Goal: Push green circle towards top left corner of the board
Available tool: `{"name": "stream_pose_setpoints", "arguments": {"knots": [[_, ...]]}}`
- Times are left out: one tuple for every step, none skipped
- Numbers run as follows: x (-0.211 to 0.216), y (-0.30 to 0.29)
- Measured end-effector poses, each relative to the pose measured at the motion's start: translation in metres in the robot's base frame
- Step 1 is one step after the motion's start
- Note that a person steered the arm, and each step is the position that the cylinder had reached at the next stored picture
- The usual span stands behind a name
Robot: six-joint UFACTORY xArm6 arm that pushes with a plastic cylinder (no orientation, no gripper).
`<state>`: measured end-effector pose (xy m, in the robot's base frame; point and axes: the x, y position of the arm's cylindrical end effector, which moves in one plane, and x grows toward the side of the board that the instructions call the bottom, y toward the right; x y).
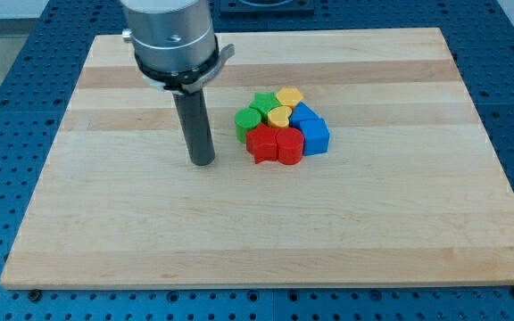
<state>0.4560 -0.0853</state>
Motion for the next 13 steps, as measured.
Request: {"name": "stream_pose_setpoints", "arguments": {"knots": [[-0.012, 0.020], [-0.009, 0.049], [-0.009, 0.079], [-0.023, 0.078], [-0.041, 0.046], [-0.050, 0.018], [-0.071, 0.004], [-0.083, 0.011], [-0.084, 0.040], [-0.097, 0.068], [-0.117, 0.079], [-0.122, 0.070], [-0.109, 0.044]]}}
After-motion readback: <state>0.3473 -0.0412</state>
